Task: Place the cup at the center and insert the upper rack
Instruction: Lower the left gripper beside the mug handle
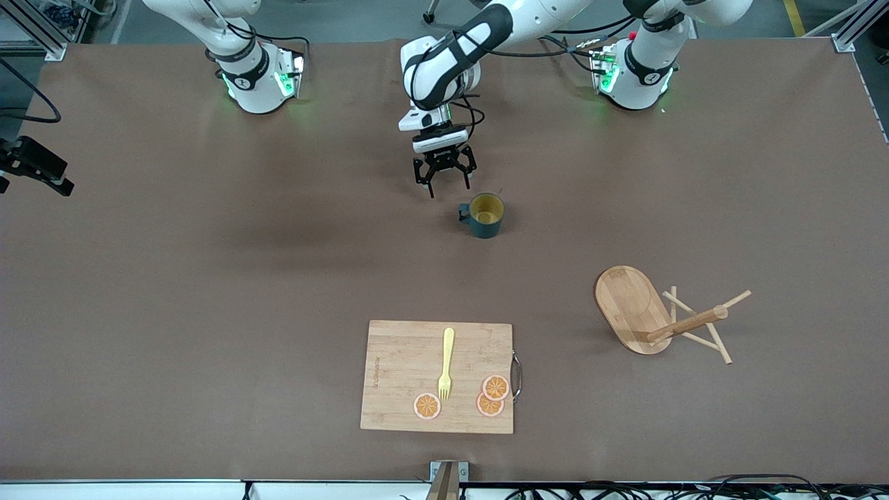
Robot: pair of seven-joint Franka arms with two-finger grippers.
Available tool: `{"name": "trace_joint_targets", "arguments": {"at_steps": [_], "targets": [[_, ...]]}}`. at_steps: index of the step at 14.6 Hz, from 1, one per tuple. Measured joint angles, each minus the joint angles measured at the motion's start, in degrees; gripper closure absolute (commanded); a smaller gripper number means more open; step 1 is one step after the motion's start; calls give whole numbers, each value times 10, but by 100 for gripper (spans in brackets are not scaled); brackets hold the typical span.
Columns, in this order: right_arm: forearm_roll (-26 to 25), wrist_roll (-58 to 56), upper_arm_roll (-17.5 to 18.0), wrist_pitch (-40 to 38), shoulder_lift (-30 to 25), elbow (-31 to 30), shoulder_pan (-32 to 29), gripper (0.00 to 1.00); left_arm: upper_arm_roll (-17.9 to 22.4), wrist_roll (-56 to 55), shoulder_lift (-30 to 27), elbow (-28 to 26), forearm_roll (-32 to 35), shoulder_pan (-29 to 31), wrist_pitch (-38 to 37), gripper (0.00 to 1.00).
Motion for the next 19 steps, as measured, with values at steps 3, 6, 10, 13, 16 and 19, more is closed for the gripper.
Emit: {"name": "trace_joint_targets", "arguments": {"at_steps": [3, 6, 10, 13, 16, 19], "targets": [[0, 0, 0, -11, 0, 0, 0, 0, 61, 0, 5, 10, 2, -55, 0, 3], [0, 0, 0, -16, 0, 0, 0, 0, 106, -1, 22, 28, 16, -100, 0, 4], [0, 0, 0, -17, 0, 0, 0, 0, 109, -1, 33, 38, 48, -104, 0, 5], [0, 0, 0, -17, 0, 0, 0, 0, 110, 7, 34, 39, 60, -104, -1, 7], [0, 0, 0, -17, 0, 0, 0, 0, 115, 37, 36, 39, 69, -104, -1, 7], [0, 0, 0, -17, 0, 0, 0, 0, 124, 44, 37, 39, 86, -104, -1, 9]]}}
